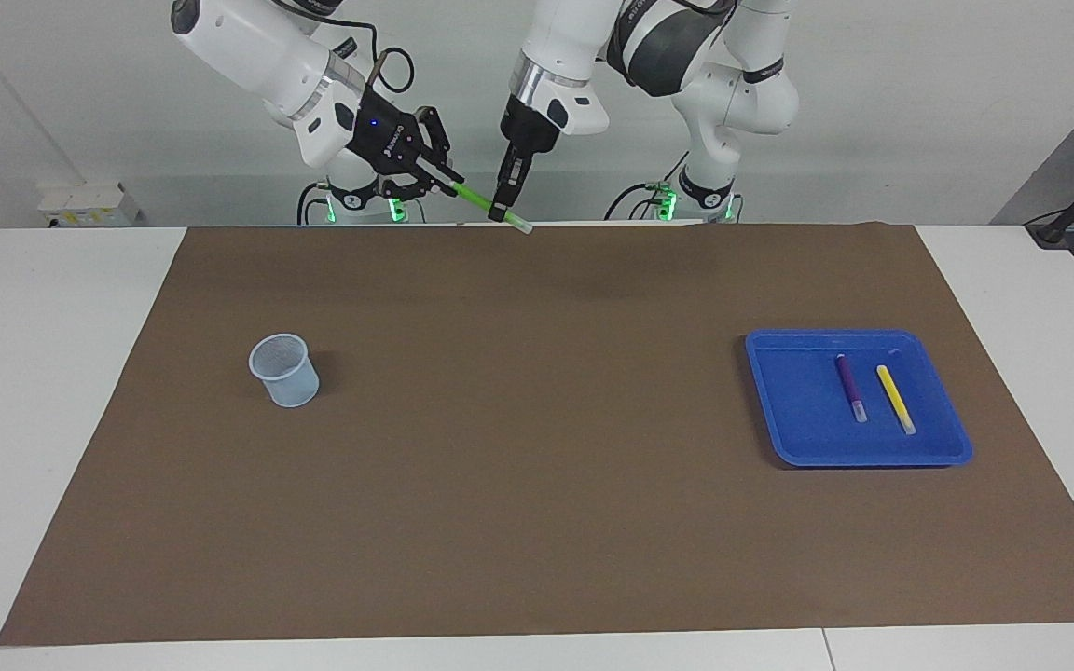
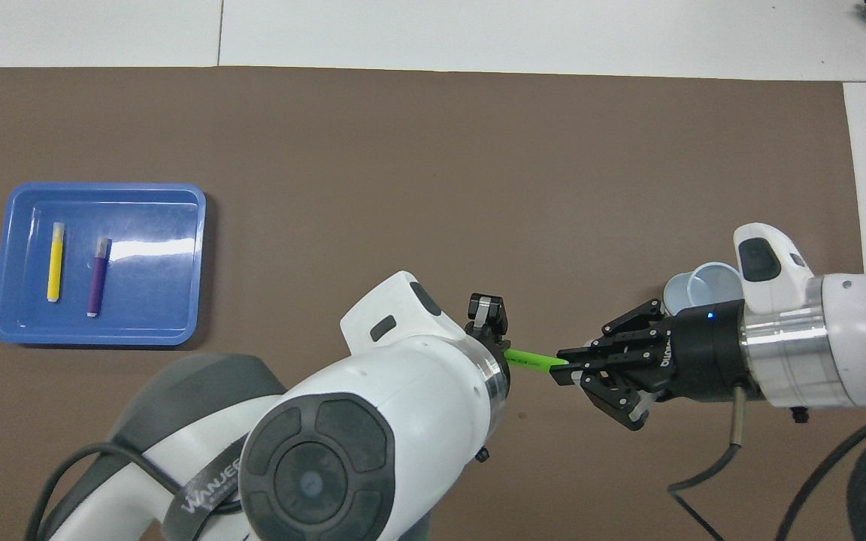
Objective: Right arm passes pens to left for tray arrangement
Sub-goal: 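Open the right gripper off the green pen while the left gripper holds it, then carry the green pen to the tray while the right gripper withdraws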
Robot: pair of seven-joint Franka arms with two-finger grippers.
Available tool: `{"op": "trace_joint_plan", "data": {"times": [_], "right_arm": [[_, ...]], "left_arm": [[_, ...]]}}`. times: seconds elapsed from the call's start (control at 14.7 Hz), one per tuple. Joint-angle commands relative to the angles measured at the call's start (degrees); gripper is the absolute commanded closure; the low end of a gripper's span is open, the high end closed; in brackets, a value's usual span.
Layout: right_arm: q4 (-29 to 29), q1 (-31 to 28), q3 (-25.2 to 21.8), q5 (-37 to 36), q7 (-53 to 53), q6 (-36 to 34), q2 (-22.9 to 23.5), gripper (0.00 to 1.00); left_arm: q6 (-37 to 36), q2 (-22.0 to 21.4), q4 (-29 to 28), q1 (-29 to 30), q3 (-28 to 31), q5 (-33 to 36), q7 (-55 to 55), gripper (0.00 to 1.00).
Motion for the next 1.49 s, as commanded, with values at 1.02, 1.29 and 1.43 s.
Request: {"op": "trace_joint_plan", "data": {"times": [1.02,1.29,1.43], "right_arm": [[4.3,-0.6,0.3,-6.7,12.2,-3.5,-0.5,0.00],[6.8,-1.8,-0.5,-15.7,15.9,-5.7,-0.4,0.00],[7.1,-4.4,-0.5,-18.1,15.9,-6.4,-0.4,0.00]], "left_arm": [[-8.5,-2.6,-4.6,9.2,-0.1,0.7,20.4,1.00],[-9.4,-6.1,-11.7,20.0,0.1,-0.6,41.9,1.00],[-10.6,-6.9,-13.8,26.4,0.3,-1.0,54.0,1.00]]}}
